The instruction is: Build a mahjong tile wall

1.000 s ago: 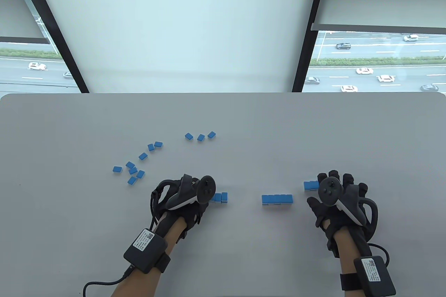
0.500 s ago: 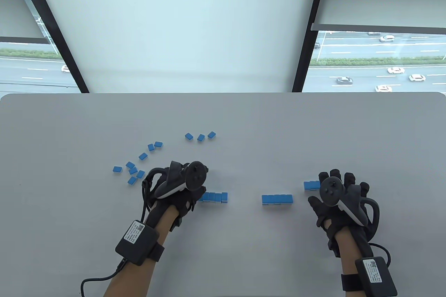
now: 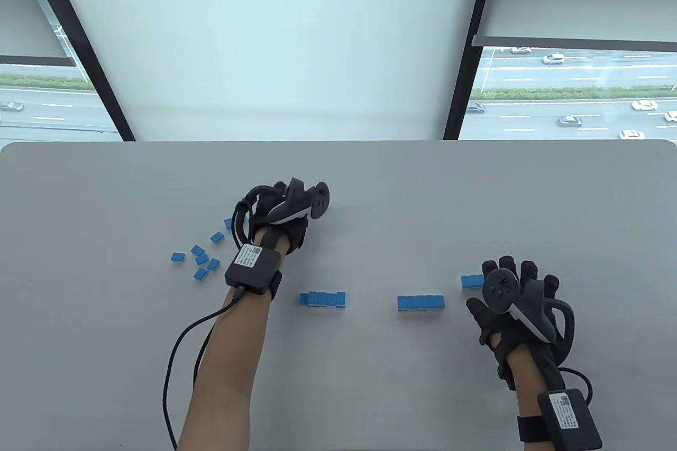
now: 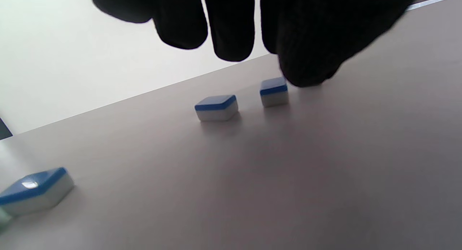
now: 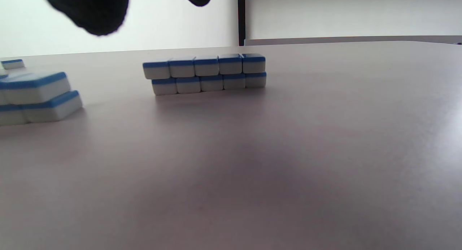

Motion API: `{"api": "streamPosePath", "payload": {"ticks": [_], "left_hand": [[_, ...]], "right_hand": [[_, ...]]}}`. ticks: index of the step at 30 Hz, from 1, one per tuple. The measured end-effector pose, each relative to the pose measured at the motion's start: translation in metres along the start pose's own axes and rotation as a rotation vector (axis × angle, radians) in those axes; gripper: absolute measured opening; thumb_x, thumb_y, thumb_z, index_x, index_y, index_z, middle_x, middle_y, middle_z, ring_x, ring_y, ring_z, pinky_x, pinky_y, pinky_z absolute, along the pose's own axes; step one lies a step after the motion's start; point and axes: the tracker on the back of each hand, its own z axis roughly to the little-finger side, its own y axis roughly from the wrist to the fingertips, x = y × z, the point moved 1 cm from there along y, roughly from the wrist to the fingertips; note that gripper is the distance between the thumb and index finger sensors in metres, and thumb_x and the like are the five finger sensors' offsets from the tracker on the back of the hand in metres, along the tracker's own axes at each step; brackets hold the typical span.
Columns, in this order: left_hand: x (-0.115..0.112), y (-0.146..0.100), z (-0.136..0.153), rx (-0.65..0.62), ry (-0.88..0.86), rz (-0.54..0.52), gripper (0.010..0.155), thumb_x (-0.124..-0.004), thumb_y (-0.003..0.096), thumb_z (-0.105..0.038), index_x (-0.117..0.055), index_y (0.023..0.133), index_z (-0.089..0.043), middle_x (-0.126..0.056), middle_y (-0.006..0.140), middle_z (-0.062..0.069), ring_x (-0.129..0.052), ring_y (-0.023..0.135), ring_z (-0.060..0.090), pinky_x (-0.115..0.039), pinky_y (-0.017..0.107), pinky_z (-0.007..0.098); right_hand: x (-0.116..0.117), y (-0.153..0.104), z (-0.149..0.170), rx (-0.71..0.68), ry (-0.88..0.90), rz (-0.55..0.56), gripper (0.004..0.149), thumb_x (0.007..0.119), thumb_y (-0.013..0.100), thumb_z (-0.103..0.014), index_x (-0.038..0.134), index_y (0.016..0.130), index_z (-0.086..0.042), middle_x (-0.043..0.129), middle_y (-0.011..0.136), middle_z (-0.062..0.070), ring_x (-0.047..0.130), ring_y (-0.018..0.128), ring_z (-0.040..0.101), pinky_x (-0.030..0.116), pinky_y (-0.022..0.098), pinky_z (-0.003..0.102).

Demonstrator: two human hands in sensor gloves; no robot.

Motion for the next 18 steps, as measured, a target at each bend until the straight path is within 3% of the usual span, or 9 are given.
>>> {"api": "streamPosePath", "payload": {"ticks": [5,10,14,18], "left_hand": [[-0.009,0.017,-0.006,-0.001,0.028,0.028,0.065,-0.088,0.0388,-0.045,-0.065,0.1,-0.043,-0.072,0.105,-0.012,-0.065,0.097,0.028,-0.056,0.073,0.056],[-0.009,0.02,-0.011,-0.003,0.056,-0.003,0.059,-0.087,0.0388,-0.044,-0.072,0.095,-0.036,-0.081,0.095,-0.009,-0.071,0.091,0.026,-0.059,0.071,0.055],[-0.001,0.007,-0.009,-0.016,0.034,0.02,0.059,-0.088,0.0382,-0.045,-0.073,0.095,-0.033,-0.079,0.097,-0.007,-0.07,0.091,0.028,-0.059,0.071,0.056],[0.024,-0.023,0.002,-0.04,-0.016,-0.042,0.059,-0.088,0.0389,-0.045,-0.073,0.095,-0.031,-0.084,0.095,-0.004,-0.08,0.085,0.028,-0.067,0.067,0.056]], "right_hand": [[-0.001,-0.001,0.002,0.004,0.016,0.0,0.079,0.069,0.041,-0.061,0.035,0.106,-0.033,0.024,0.115,-0.001,0.017,0.102,0.04,0.011,0.065,0.065],[-0.002,0.0,0.005,0.01,0.026,0.003,0.079,0.069,0.041,-0.061,0.035,0.106,-0.033,0.024,0.115,-0.001,0.017,0.102,0.04,0.011,0.065,0.065],[-0.003,0.0,0.005,0.008,0.032,0.004,0.079,0.069,0.041,-0.061,0.035,0.106,-0.033,0.024,0.115,-0.001,0.017,0.102,0.04,0.011,0.065,0.065],[-0.002,0.0,0.004,0.001,0.033,0.002,0.079,0.069,0.041,-0.061,0.035,0.106,-0.033,0.024,0.115,-0.001,0.017,0.102,0.04,0.011,0.065,0.064]]}}
